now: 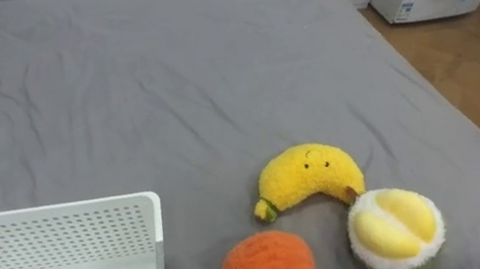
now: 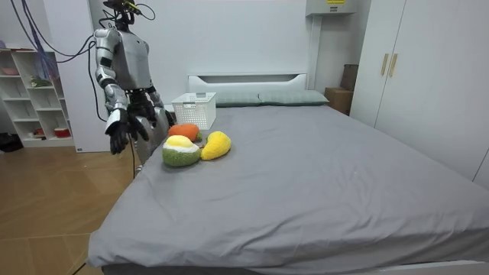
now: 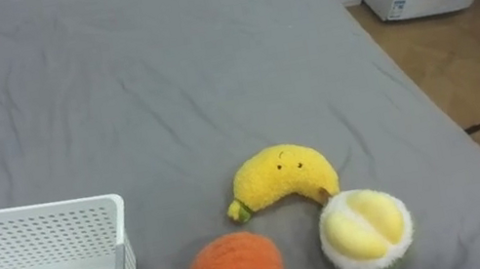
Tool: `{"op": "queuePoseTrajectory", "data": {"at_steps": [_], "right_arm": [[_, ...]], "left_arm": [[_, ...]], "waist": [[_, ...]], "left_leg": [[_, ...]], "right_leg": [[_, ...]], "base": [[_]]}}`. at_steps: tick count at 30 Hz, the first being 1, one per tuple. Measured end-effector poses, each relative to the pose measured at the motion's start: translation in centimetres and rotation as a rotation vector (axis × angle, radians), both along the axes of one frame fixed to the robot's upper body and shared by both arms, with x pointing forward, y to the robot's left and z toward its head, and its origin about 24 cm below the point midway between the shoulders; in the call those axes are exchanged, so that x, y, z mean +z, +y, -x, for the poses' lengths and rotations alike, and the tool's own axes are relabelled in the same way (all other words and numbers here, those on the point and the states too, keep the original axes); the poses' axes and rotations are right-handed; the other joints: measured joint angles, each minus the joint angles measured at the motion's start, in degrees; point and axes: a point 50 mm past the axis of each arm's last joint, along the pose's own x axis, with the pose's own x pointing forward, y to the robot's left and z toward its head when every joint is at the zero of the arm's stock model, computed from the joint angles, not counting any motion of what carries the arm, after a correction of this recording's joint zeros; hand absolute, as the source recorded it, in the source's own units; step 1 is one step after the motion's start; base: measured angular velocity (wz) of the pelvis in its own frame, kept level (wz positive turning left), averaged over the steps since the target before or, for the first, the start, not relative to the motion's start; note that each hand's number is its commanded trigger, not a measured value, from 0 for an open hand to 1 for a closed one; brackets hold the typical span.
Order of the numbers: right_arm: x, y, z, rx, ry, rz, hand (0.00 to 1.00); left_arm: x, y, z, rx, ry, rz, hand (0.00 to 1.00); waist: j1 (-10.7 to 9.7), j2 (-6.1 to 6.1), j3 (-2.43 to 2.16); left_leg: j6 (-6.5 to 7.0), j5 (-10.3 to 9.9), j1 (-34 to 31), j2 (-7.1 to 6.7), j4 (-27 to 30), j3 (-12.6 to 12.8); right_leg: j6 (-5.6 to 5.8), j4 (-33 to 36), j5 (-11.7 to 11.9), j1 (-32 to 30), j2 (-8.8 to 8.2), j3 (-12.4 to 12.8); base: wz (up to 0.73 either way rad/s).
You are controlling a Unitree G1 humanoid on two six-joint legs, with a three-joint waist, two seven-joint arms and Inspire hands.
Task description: Collect toys from the bed
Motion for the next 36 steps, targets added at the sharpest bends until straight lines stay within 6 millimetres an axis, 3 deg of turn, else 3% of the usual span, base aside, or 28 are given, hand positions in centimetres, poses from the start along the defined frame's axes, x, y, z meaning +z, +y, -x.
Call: {"op": "queuePoseTrajectory", "data": {"at_steps": [2, 5, 12, 15, 21, 26, 30, 33, 36], "right_arm": [[2.7, 0.4, -2.5, 0.094, -0.085, 0.129, 0.00], [5.0, 1.8, -4.8, 0.231, -0.144, 0.245, 0.00], [6.5, 4.2, -7.0, 0.432, -0.158, 0.323, 0.00], [6.7, 5.3, -7.4, 0.514, -0.152, 0.330, 0.00], [4.8, 7.2, -7.5, 0.678, -0.043, 0.264, 0.00], [1.4, 8.2, -6.1, 0.788, 0.145, 0.119, 0.00], [-0.5, 7.8, -4.7, 0.813, 0.277, 0.050, 0.00], [-1.2, 7.7, -4.2, 0.845, 0.337, 0.000, 0.00], [-1.8, 7.5, -3.6, 0.857, 0.396, -0.038, 0.00]], "left_arm": [[-0.1, -0.2, -0.5, -0.010, -0.010, 0.004, 0.00], [-0.2, -0.5, -0.9, -0.032, -0.015, 0.012, 0.00], [-0.2, -0.9, -1.9, -0.045, -0.047, 0.023, 0.00], [-0.3, -1.4, -1.8, -0.050, -0.049, 0.036, 0.00], [-0.4, -1.7, -1.4, -0.049, -0.042, 0.038, 0.00], [-0.4, -1.7, -1.7, -0.064, -0.043, 0.035, 0.00], [-0.4, -1.7, -2.3, -0.070, -0.056, 0.040, 0.00], [-0.4, -1.7, -2.3, -0.081, -0.051, 0.047, 0.00], [-0.4, -1.7, -2.6, -0.092, -0.043, 0.058, 0.00]], "waist": [[1.12, 0.59, 0.07], [1.66, 0.95, 0.10], [3.43, 1.41, 0.03], [3.93, 2.22, -0.37], [4.38, 1.83, -0.33], [5.36, 1.32, 0.26], [6.19, 1.35, 0.22], [6.59, 1.20, -0.07], [6.67, 1.16, -0.22]], "left_leg": [[0.00, 0.00, -0.56, 0.12, 0.02, 0.05], [0.00, 0.00, -0.90, 0.22, 0.03, -0.05], [-0.03, 0.01, -1.11, 0.24, -0.08, -0.30], [-0.01, 0.03, -1.23, 0.22, -0.05, -0.32], [-0.04, 0.08, -0.74, 0.19, 0.05, -0.73], [-0.01, 0.05, -0.03, 0.10, 0.07, -0.76], [0.00, 0.05, -0.15, 0.06, 0.09, -0.88], [0.02, 0.08, -0.95, 0.04, 0.14, -0.86], [0.03, 0.09, -0.92, -0.08, 0.17, -1.87]], "right_leg": [[-0.03, 0.25, -0.06, -0.90, -0.04, 0.22], [-0.03, 0.07, -0.06, -0.99, -0.04, -0.29], [-0.03, -0.02, -0.07, -0.95, -0.15, -0.81], [-0.03, 0.01, -0.06, -0.83, -0.35, -0.93], [0.00, -0.15, -0.15, 0.38, -0.62, -1.08], [0.03, -0.11, -0.16, 0.97, -0.69, -1.05], [0.04, 0.02, -0.21, 0.48, -0.72, -1.00], [0.01, 0.03, -0.18, 0.07, -0.72, -1.00], [0.02, -0.13, -0.19, 0.31, -0.80, -2.36]], "base": [[-0.04], [0.03], [0.03], [0.00], [0.04], [0.00], [0.00], [0.00], [0.14]]}}
